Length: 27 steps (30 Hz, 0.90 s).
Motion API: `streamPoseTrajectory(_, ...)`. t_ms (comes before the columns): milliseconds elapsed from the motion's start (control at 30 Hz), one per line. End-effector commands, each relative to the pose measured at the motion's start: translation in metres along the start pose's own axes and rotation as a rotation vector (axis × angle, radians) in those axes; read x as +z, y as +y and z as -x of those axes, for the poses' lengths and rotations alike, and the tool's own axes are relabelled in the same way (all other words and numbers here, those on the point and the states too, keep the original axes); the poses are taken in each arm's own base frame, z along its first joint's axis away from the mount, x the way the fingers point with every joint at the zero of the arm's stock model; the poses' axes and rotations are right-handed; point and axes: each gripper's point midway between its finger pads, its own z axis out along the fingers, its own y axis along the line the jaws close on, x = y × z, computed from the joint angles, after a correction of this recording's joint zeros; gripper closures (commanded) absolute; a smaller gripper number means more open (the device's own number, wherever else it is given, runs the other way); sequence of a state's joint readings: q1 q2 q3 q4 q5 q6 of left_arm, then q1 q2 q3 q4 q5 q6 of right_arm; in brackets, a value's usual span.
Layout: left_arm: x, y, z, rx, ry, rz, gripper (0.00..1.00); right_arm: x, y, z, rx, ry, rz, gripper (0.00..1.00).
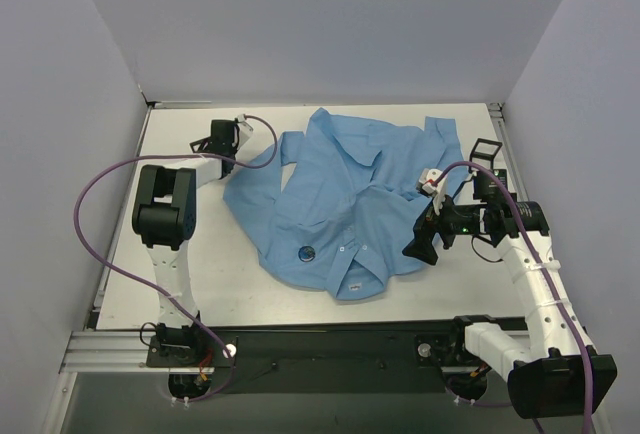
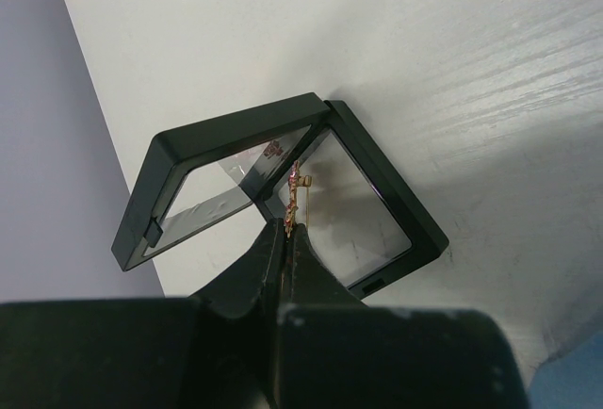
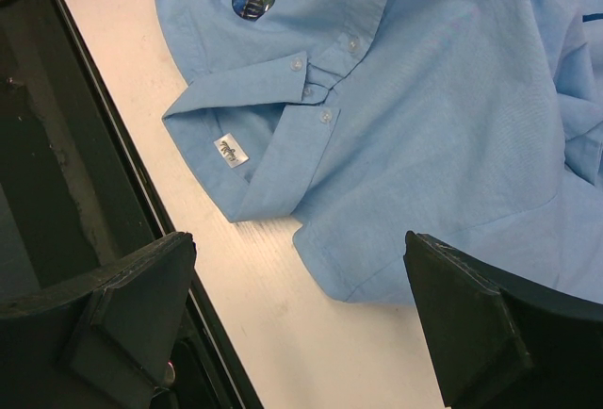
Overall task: Remove the brooch from the garment
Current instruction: Place the brooch in the brooch box.
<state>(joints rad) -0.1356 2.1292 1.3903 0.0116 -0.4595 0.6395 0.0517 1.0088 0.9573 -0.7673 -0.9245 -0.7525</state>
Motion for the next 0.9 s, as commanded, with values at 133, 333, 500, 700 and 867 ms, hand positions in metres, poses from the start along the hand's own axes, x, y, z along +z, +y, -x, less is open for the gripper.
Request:
streamPoseTrajectory(133,-0.001,0.004,0.008,-0.033,-0.01,-0.024,0.83,0.0,0.004,0.001,0.023,-0.014,0.023,0.0)
streamPoseTrajectory(333,-0.004,0.005,0.01,-0.04,-0.013,-0.029,0.73,0.001,0.005,0.001,0.024,-0.014,0.024,0.0)
streamPoseTrajectory(500,-0.008,0.008,0.013,-0.05,-0.024,-0.032,0.71,0.001,0.005,0.0,0.025,-0.014,0.025,0.0)
streamPoseTrajectory(700,-0.012,0.012,0.02,-0.066,-0.044,-0.041,0.64,0.001,0.005,0.001,0.028,-0.016,0.029,0.0)
streamPoseTrajectory(867,-0.014,0.015,0.022,-0.08,-0.047,-0.044,0.57,0.001,0.006,0.001,0.028,-0.017,0.03,0.0)
